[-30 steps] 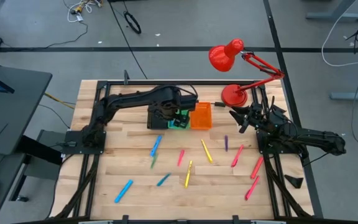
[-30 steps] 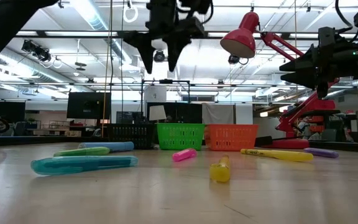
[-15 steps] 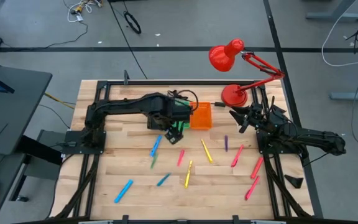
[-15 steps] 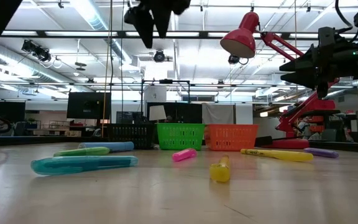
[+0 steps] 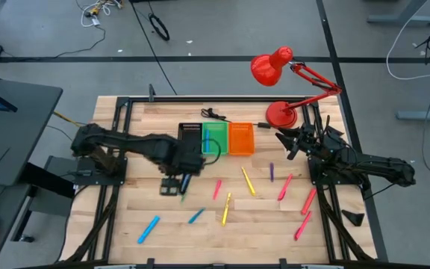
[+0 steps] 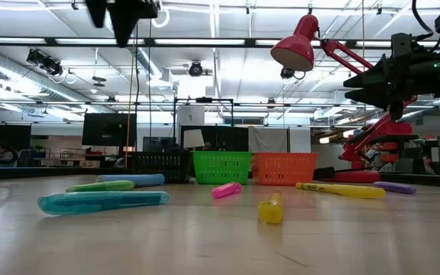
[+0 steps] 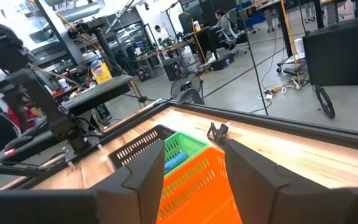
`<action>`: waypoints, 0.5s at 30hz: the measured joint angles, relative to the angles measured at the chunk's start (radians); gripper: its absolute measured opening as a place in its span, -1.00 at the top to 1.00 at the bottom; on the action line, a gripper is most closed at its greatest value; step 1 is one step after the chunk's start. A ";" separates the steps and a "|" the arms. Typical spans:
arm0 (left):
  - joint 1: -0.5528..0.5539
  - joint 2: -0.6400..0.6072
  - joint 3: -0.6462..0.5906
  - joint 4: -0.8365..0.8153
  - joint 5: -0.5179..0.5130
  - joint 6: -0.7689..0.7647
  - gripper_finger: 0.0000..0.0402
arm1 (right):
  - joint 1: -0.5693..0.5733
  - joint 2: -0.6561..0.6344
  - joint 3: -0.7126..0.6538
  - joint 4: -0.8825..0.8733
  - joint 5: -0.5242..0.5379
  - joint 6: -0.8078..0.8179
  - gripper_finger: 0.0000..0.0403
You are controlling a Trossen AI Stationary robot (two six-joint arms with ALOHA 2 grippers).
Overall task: Pick & Place Markers
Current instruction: Put the bottom large blue highlighter pen into the green bin
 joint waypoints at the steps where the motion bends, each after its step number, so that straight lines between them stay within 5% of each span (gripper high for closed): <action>1: -0.019 -0.020 -0.029 0.010 -0.012 0.026 -0.34 | 0.000 0.000 0.000 0.000 0.000 0.000 0.16; 9: -0.172 -0.161 -0.247 0.068 -0.035 0.332 -0.34 | 0.000 0.000 0.000 0.000 0.000 0.000 0.16; 15: -0.291 -0.263 -0.374 0.143 0.005 0.725 -0.34 | 0.000 0.000 0.000 0.000 0.000 0.000 0.16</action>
